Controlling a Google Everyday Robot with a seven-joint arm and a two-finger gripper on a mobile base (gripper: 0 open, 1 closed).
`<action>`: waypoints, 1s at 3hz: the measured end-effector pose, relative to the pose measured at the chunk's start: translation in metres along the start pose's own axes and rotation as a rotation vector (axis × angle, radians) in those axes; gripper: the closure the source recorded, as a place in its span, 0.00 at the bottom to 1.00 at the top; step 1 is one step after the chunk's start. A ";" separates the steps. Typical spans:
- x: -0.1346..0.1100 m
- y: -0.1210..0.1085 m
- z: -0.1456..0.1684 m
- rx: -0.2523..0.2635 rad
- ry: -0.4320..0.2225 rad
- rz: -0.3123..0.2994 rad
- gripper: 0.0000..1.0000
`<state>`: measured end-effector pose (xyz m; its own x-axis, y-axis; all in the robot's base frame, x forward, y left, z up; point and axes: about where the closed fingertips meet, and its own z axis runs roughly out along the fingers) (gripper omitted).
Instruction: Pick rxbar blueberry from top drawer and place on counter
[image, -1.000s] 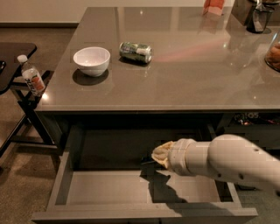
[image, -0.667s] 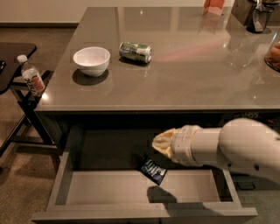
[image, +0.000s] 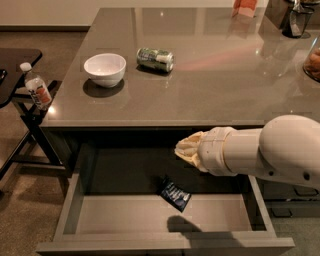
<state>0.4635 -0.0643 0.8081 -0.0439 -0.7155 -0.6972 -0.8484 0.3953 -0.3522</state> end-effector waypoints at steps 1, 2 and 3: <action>0.000 0.000 0.000 0.000 0.000 0.000 0.58; 0.017 0.010 0.015 -0.026 0.026 0.032 0.35; 0.039 0.025 0.038 -0.062 0.045 0.090 0.11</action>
Offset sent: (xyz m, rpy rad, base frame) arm -0.0016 -0.0019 -0.0631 -0.0035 0.1216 -0.0312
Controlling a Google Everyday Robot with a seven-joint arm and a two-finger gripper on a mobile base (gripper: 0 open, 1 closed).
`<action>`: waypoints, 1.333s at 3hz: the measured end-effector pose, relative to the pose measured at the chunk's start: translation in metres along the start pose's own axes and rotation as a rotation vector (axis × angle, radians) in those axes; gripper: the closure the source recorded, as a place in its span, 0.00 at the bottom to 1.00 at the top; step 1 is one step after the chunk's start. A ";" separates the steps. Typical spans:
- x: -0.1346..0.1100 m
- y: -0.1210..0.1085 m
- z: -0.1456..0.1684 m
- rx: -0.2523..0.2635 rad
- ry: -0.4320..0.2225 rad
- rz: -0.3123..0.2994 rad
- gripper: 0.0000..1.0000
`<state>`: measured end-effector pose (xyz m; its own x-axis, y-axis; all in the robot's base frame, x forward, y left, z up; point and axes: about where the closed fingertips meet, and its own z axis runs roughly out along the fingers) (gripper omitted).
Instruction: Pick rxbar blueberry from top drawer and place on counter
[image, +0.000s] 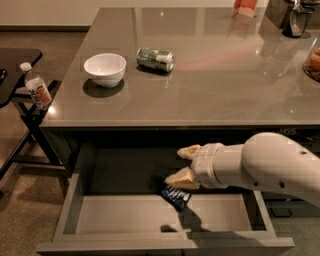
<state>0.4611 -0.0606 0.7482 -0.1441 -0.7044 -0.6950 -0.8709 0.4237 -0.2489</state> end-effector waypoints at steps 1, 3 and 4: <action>0.021 0.012 0.021 -0.033 0.020 0.057 0.00; 0.057 0.020 0.045 -0.024 0.064 0.199 0.00; 0.068 0.028 0.058 0.002 0.090 0.280 0.00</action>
Offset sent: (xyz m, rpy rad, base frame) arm -0.0051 -0.0063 -0.0887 0.0466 0.1788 -0.0988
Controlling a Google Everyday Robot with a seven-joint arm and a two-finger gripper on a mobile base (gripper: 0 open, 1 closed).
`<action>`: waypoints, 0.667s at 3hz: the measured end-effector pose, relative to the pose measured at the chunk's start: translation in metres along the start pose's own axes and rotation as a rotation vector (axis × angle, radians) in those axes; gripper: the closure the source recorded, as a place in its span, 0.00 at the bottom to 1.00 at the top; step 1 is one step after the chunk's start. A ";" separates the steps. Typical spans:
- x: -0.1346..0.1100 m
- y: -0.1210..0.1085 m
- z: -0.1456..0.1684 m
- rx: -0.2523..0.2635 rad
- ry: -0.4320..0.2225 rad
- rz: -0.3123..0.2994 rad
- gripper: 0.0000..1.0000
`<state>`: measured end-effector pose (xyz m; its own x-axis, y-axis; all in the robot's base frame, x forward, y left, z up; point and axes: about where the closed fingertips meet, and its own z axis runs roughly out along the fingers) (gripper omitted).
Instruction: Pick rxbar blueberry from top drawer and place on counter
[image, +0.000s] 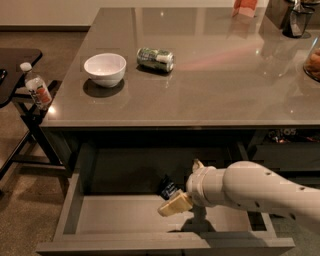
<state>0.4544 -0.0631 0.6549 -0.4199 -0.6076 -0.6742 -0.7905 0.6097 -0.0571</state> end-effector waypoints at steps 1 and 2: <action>0.008 0.006 0.013 0.022 0.013 0.051 0.00; 0.007 0.006 0.014 0.025 0.012 0.055 0.00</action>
Offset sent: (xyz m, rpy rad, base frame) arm -0.0019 0.0046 -0.0134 0.0023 0.0185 -0.0483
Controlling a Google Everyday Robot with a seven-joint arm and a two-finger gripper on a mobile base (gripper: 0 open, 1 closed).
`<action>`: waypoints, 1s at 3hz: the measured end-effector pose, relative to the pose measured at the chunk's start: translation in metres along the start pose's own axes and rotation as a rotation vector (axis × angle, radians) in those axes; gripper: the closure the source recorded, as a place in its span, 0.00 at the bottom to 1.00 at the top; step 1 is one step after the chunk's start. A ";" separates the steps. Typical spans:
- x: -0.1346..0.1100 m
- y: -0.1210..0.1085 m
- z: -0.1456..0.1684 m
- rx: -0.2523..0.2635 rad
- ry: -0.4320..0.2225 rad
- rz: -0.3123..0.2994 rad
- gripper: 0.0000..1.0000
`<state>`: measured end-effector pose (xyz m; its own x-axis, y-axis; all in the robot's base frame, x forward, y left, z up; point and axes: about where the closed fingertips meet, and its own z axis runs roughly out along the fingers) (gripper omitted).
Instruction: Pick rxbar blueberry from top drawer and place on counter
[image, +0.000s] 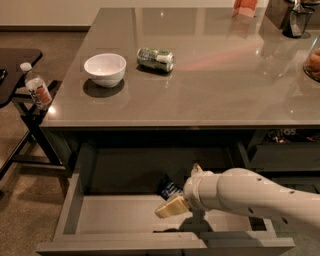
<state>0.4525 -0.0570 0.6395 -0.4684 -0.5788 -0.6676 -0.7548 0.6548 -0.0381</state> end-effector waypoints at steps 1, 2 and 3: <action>-0.002 0.000 -0.001 -0.001 -0.012 -0.020 0.00; 0.000 0.003 0.011 -0.033 -0.012 -0.051 0.00; 0.022 -0.014 0.046 -0.059 -0.033 -0.049 0.00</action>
Offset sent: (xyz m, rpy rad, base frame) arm 0.0049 0.0139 -0.0241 0.0043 -0.0011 0.1104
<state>0.4741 -0.0560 0.5909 -0.4151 -0.5927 -0.6902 -0.8029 0.5955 -0.0285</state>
